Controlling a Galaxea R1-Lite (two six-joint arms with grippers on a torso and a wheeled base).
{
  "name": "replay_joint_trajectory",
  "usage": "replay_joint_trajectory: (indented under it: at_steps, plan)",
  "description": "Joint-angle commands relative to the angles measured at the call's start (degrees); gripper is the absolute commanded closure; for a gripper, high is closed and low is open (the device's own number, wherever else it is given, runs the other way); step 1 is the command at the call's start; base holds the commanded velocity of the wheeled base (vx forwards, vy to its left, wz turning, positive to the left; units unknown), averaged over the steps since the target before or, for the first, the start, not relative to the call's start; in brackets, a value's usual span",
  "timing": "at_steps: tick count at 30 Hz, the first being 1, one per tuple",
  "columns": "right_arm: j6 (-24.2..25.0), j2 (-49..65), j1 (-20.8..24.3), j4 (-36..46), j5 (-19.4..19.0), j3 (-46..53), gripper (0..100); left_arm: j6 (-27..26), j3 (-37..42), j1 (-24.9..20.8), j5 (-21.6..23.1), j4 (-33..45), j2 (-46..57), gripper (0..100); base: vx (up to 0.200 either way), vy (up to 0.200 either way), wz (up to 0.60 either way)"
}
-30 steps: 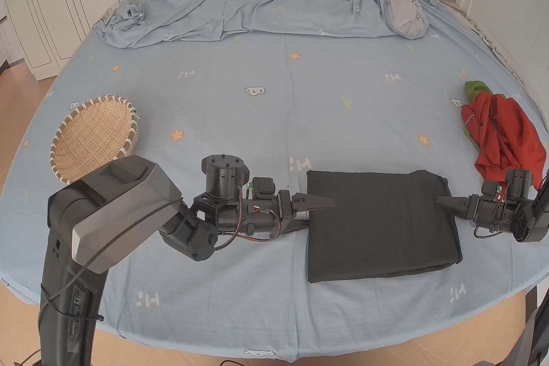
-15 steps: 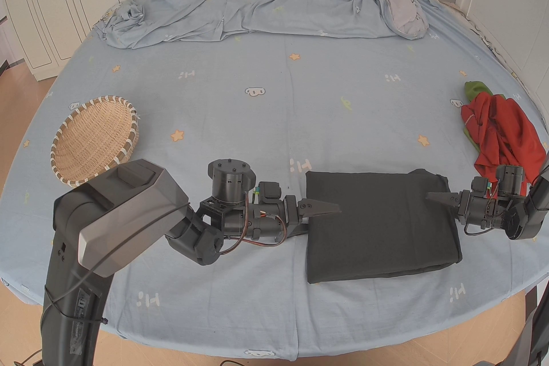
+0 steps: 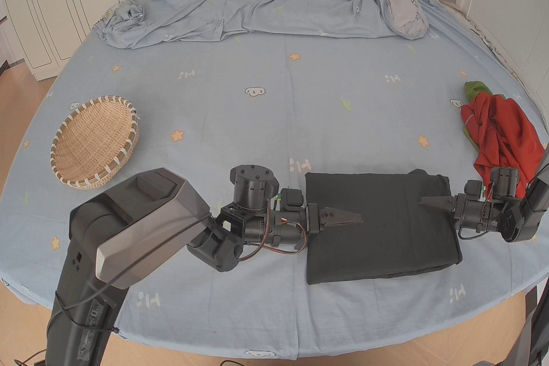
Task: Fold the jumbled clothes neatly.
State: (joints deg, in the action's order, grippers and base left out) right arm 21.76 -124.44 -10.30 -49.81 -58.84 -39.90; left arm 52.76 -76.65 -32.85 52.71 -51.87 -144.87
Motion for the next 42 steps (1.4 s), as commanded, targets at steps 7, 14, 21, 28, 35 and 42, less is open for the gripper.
replay_joint_trajectory:
  at_steps: [7,14,21,28,35,42]
  plan:
    - [-0.23,-0.63,0.11,-0.11,-2.24,1.23,0,5.77,-5.52,-0.63,6.00,-0.78,-3.22,0,0.000,0.000,0.00]
    - [-0.23,-0.71,0.28,-0.02,-3.65,1.23,0,8.59,-8.86,-1.60,6.35,-0.78,-5.07,0,0.000,0.000,0.00]
    - [-0.23,-0.98,0.81,-0.02,-3.65,1.14,0,8.67,-9.74,-1.69,7.05,-0.78,-6.74,0,0.000,0.000,0.00]
    - [0.04,-1.07,1.16,-0.02,-3.65,0.79,0,8.76,-10.88,-2.13,6.88,-0.69,-7.18,0,0.000,0.000,0.00]
    - [0.04,-2.03,1.42,0.06,-3.65,0.52,100,10.08,-12.29,-2.13,6.97,-0.78,-8.14,100,0.000,0.000,0.00]
    - [0.04,-0.45,1.51,-0.11,-3.65,0.96,100,10.08,-12.20,-1.60,7.14,-0.86,-7.62,100,0.000,0.000,0.00]
